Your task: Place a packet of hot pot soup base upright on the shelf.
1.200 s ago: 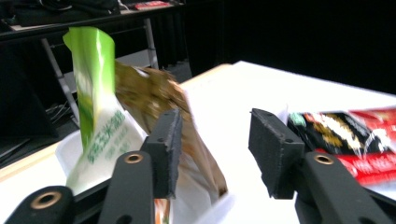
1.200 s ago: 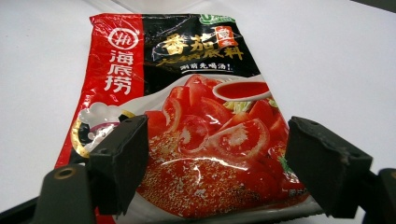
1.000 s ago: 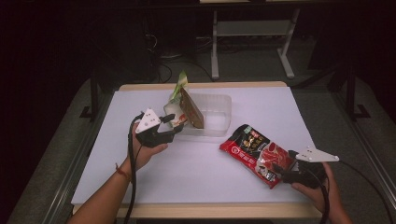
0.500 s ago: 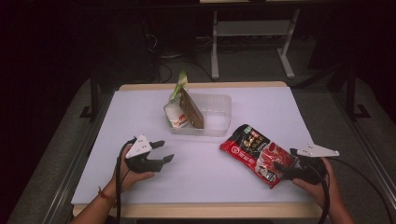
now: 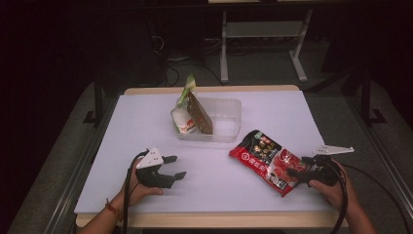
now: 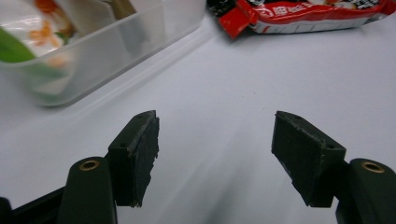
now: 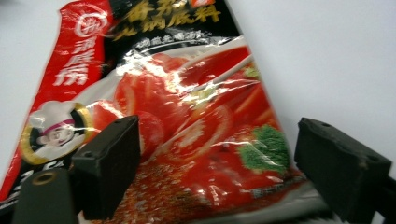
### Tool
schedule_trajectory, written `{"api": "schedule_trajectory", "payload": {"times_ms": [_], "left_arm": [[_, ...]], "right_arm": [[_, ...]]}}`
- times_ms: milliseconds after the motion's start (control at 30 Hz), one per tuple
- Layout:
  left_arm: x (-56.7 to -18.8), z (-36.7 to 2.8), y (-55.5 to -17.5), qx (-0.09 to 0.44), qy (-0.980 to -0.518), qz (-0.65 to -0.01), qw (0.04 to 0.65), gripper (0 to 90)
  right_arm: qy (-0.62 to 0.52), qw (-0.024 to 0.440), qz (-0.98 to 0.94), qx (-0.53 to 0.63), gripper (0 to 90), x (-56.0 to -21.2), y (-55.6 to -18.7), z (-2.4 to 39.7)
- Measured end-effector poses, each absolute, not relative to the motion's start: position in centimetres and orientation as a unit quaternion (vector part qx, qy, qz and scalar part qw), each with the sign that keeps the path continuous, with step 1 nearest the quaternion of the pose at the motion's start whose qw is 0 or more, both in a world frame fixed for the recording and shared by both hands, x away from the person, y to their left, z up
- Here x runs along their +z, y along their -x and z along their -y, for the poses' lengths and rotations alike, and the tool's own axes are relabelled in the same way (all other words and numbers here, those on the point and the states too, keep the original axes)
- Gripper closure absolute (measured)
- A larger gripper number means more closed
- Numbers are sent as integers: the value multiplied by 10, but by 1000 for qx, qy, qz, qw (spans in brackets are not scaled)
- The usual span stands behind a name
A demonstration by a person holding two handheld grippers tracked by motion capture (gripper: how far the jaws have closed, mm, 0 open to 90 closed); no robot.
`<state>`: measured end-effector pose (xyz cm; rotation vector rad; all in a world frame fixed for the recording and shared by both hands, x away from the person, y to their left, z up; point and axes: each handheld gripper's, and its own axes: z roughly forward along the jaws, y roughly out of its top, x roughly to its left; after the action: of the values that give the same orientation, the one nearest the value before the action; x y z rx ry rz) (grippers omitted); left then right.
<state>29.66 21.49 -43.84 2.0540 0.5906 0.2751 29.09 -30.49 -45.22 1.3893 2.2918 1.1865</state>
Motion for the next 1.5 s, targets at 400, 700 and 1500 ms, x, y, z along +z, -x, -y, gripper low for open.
{"api": "schedule_trajectory", "payload": {"times_ms": [400,700,1500], "left_arm": [[-443,-137,-328,30,-852,-213,478,314],[-452,-98,-352,-32,-845,-231,481,292],[-460,-64,-371,-71,-829,-281,478,517]], "right_arm": [[-451,91,-791,403,145,-453,-287,292],[-437,77,-799,405,146,-453,-282,286],[-396,74,-823,401,152,-448,-272,262]]}}
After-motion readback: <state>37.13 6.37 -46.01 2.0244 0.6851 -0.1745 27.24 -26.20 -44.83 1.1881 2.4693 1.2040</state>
